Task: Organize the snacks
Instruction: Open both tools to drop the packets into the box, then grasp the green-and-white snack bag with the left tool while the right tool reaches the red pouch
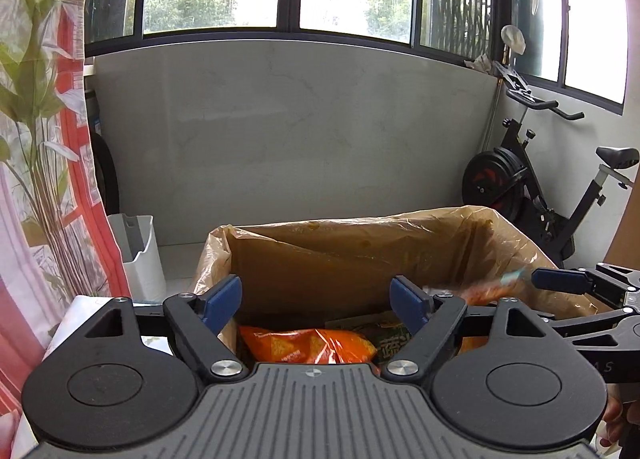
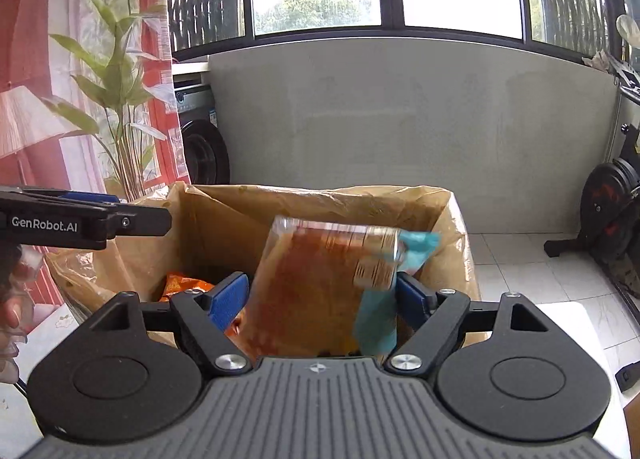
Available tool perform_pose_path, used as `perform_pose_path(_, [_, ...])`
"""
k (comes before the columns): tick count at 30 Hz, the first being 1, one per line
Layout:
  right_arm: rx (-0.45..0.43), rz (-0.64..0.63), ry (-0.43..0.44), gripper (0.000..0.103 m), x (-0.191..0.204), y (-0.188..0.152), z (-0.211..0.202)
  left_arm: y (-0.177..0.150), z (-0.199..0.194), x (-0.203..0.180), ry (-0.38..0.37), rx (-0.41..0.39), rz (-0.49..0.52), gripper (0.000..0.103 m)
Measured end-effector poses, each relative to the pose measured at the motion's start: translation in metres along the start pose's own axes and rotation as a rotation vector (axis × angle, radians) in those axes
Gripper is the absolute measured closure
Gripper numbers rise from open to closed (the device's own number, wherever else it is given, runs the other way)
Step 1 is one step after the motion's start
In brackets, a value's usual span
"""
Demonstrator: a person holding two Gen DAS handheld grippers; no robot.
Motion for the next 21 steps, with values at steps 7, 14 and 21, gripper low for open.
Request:
perform_pose_path(7, [-0.067, 0.028, 0.030, 0.015, -0.002, 0.002, -0.030, 0.003, -0.034, 0.007, -0.016, -0.036, -0.015, 0.020])
perform_pose_path(14, [-0.143, 0.029, 0.059, 0.015, 0.006, -0.006, -0.061, -0.001, -0.082, 0.028, -0.021, -0.117, -0.074, 0.020])
perform_pose_path(21, [-0.183, 0.053, 0.062, 0.015, 0.011, -0.028, -0.085, -0.014, -0.113, 0.044, 0.024, -0.140, -0.123, 0.019])
Point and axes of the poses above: each gripper's, at about its wrist camera, not at the fingertips, and z roughly the way its jaws point, x to its left, y to its top, the point moved 1 cm from there along z, roughly the way its jaws point, and after that the axes turned 5 degrees about -x, right-handed, at the moved point
